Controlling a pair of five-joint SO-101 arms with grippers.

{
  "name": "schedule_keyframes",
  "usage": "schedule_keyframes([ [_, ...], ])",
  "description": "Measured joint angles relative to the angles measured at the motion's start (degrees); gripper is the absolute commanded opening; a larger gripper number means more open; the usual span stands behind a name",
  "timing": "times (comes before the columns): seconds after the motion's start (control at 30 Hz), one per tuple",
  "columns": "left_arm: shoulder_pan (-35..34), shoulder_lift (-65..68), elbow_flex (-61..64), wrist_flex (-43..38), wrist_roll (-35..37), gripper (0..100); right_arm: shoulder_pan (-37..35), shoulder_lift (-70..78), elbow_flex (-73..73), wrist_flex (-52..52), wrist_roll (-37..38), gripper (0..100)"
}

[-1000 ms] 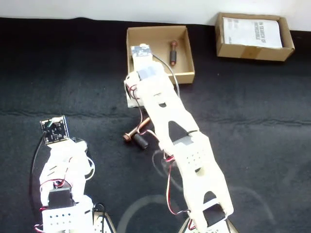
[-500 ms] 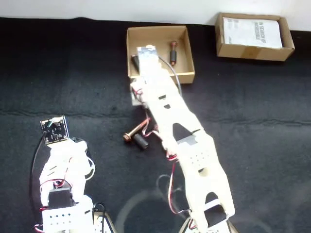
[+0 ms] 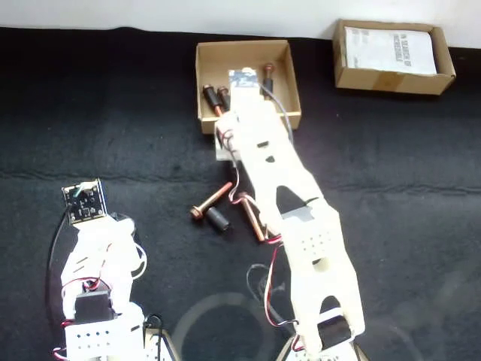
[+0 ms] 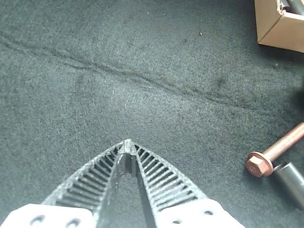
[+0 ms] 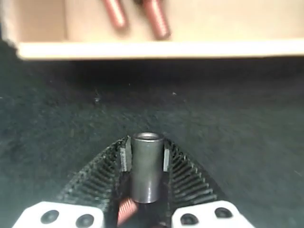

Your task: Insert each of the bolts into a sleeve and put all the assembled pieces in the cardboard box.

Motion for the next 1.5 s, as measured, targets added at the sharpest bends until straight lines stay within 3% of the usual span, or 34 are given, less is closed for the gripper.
schedule_keyframes([
  [0.33,0.0,0.0,0.0,0.0,0.0,1,2.0,-13.9,-13.6,23.6,0.0,0.6],
  [0.53,0.0,0.0,0.0,0.0,0.0,1,9.3,-27.3,-9.9,25.8,0.0,0.6],
  [1.13,0.3,0.0,0.0,6.8,0.0,1,17.1,-89.9,56.5,24.0,0.0,0.6],
  [1.3,0.3,0.0,-1.8,7.6,0.0,1,26.0,-104.3,73.3,15.7,0.0,0.6],
  [1.5,0.3,0.0,-13.5,11.3,-1.3,1,42.5,-120.1,93.7,-1.9,0.0,0.6],
])
